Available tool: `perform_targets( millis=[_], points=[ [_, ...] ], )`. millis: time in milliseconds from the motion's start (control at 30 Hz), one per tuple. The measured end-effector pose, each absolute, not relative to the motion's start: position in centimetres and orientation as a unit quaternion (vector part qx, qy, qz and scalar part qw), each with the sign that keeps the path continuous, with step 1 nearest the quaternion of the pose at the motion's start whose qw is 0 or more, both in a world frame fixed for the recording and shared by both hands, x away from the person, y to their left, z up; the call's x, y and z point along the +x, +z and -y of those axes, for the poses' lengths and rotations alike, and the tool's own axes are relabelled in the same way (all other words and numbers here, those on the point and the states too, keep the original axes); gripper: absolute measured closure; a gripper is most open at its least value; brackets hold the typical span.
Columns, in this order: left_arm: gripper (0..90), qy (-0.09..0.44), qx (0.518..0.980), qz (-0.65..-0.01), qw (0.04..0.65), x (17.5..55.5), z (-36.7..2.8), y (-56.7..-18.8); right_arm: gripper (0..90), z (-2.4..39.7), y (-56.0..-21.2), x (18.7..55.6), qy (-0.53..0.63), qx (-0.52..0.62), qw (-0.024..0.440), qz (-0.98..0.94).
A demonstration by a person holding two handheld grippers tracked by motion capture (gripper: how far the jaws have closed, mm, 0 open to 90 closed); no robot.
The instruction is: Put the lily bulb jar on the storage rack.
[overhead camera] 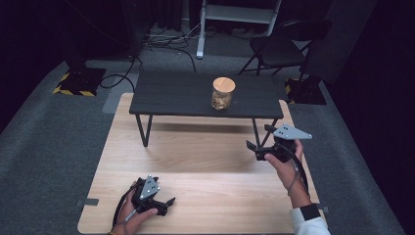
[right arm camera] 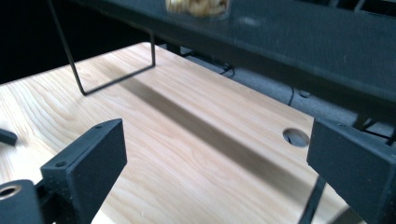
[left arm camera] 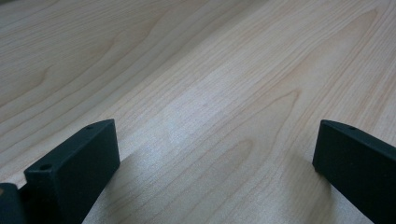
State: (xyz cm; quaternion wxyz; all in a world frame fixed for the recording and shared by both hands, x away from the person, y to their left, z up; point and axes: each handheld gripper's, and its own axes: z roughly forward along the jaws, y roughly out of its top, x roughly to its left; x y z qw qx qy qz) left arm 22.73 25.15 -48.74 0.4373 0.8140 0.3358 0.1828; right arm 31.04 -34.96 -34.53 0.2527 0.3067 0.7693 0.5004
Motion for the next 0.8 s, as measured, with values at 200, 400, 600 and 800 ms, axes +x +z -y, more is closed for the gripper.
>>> perform_targets(
  millis=[200,400,600,800],
  points=[
    [0.5,0.183,0.814,-0.336,0.437,22.7,-25.2,-48.7,4.5,36.1,-37.4,29.3,0.505,0.309,0.238,-0.77],
    [0.5,0.183,0.814,-0.336,0.437,22.7,-25.2,-48.7,4.5,37.1,-40.2,27.4,0.498,0.326,0.24,-0.767],
    [0.5,0.183,0.814,-0.336,0.437,22.7,-25.2,-48.7,4.5,37.5,-42.8,26.0,0.477,0.344,0.242,-0.772],
    [0.5,0.183,0.814,-0.336,0.437,22.7,-25.2,-48.7,4.5,37.4,-44.4,25.0,0.453,0.346,0.239,-0.786]
  ],
)
